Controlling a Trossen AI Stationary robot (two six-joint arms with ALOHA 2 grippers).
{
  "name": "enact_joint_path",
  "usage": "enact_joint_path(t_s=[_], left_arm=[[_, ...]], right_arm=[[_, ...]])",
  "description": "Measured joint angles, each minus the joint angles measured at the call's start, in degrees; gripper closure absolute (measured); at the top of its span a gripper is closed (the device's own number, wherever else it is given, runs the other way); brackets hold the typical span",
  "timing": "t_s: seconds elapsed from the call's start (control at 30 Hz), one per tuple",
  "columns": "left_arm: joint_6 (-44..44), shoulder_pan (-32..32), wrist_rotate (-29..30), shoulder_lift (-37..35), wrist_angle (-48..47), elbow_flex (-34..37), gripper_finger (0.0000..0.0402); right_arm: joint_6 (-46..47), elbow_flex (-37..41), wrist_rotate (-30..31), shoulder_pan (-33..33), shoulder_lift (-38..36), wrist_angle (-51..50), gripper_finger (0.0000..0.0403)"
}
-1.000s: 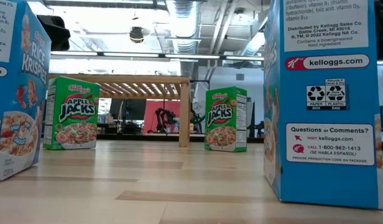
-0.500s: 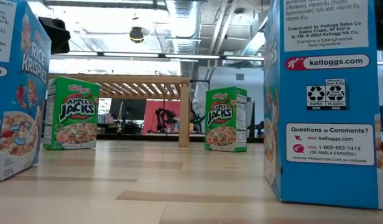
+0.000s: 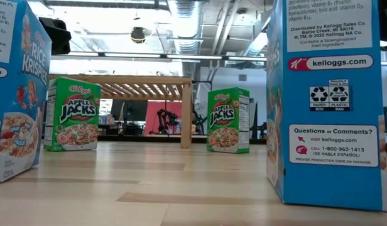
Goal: Stack cereal on shelf
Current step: Put the top right green cereal box on the shelf
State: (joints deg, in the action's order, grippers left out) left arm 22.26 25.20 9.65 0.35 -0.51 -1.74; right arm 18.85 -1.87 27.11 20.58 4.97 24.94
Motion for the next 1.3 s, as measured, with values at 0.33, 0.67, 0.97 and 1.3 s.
enact_joint_path(t_s=[0.33,0.67,0.97,1.3], left_arm=[[0.00,-0.01,0.00,-0.01,0.00,0.00,0.0084],[0.00,0.01,0.01,-0.01,0.00,-0.01,0.0084],[0.00,0.00,0.00,-0.01,-0.01,0.00,0.0084],[0.00,0.01,0.00,0.00,0.00,0.00,0.0084]], right_arm=[[-4.74,-7.20,0.52,-0.86,2.24,-3.10,0.0147],[-7.31,-21.51,9.93,-0.86,19.13,-12.71,0.0147],[-3.58,-29.04,19.75,-0.88,33.32,-15.93,0.0147],[5.67,-32.26,19.71,-4.17,49.28,-17.44,0.0147]])
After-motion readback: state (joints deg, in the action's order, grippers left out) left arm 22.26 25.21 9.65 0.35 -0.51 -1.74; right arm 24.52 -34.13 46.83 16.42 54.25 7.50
